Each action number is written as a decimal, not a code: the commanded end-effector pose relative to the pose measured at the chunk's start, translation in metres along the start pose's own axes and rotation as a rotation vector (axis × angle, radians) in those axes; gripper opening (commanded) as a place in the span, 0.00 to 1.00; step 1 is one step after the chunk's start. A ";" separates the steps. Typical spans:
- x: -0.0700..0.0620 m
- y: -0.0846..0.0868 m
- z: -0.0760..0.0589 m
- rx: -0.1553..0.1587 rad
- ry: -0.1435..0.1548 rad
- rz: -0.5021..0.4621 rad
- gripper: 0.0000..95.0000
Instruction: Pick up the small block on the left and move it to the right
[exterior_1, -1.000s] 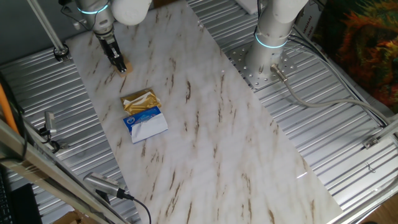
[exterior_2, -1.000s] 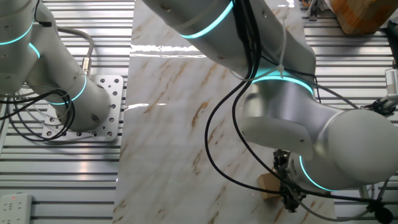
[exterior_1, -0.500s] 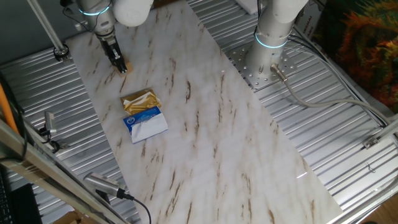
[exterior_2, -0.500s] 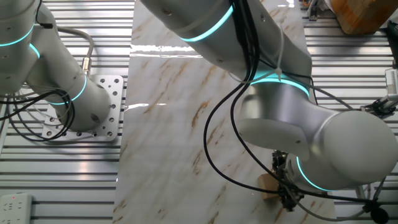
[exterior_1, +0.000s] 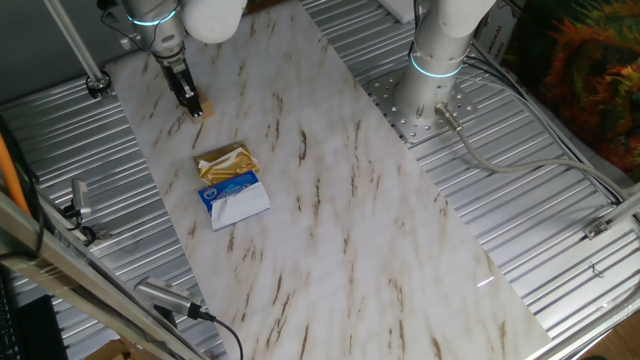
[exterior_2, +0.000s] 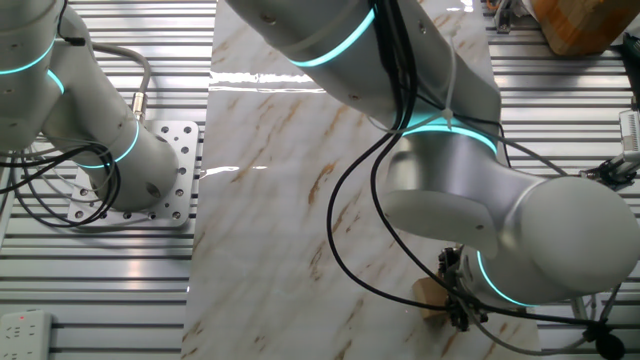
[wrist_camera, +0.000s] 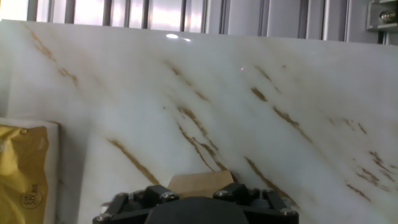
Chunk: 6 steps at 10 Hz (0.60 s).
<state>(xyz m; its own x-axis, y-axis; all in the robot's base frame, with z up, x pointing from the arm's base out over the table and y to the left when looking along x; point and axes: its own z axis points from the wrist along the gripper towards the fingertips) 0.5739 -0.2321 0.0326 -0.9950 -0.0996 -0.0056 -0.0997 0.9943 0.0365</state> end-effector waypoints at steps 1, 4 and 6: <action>0.000 0.000 0.000 0.012 0.002 -0.012 0.20; 0.000 0.000 0.000 0.008 0.001 -0.009 0.20; 0.000 0.000 0.000 0.011 0.002 -0.008 0.20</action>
<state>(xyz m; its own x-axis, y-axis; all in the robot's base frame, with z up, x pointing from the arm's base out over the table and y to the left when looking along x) 0.5746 -0.2321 0.0325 -0.9944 -0.1052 -0.0022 -0.1053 0.9942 0.0221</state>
